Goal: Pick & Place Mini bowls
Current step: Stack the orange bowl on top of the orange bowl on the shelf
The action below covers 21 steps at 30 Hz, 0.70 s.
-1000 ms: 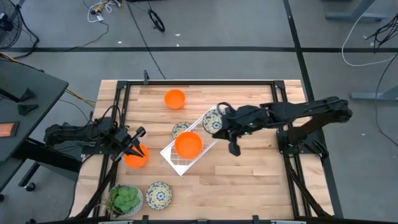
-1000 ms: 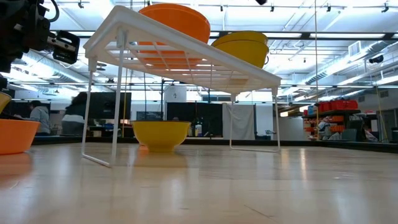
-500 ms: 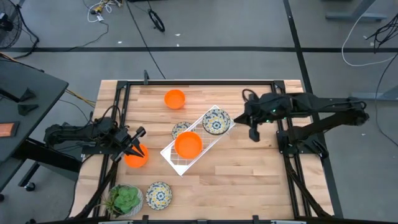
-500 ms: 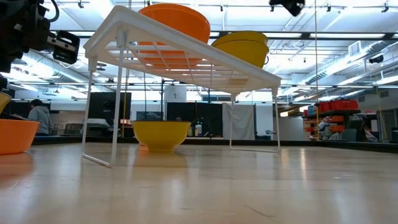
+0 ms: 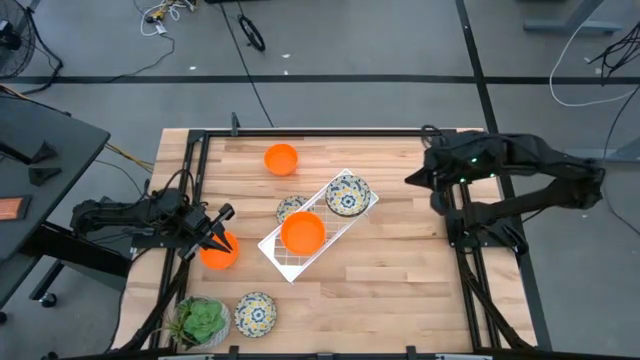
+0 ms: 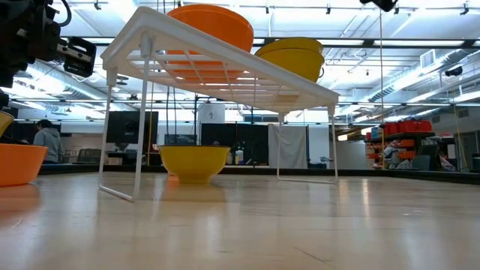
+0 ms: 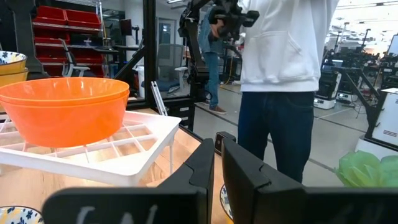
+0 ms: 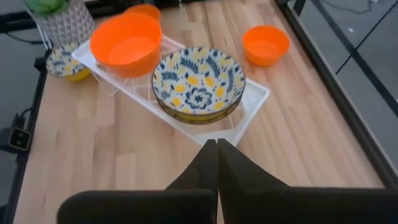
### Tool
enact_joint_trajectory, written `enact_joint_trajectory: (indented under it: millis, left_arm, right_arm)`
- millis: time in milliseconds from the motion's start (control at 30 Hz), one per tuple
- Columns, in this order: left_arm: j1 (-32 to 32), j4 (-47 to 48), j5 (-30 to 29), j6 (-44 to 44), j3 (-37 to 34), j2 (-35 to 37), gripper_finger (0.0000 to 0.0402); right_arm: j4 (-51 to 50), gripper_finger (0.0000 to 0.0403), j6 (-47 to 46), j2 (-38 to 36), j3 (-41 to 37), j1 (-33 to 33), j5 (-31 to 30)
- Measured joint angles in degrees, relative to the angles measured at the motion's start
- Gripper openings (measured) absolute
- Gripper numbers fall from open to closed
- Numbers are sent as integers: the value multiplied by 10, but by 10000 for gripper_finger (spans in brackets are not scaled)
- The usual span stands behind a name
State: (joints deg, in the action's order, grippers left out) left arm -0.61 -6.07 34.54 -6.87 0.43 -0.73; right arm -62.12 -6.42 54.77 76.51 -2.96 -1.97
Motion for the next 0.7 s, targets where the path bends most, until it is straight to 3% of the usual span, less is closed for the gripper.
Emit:
enact_joint_trajectory:
  millis: [367,700]
  left_arm:
    - [0,0,0,0,0,0,37]
    - [0,0,0,0,0,0,37]
  right_arm:
    - [-103,0,13,-5,115,-4,0]
    - [-151,0,27,-15,155,-34,-19]
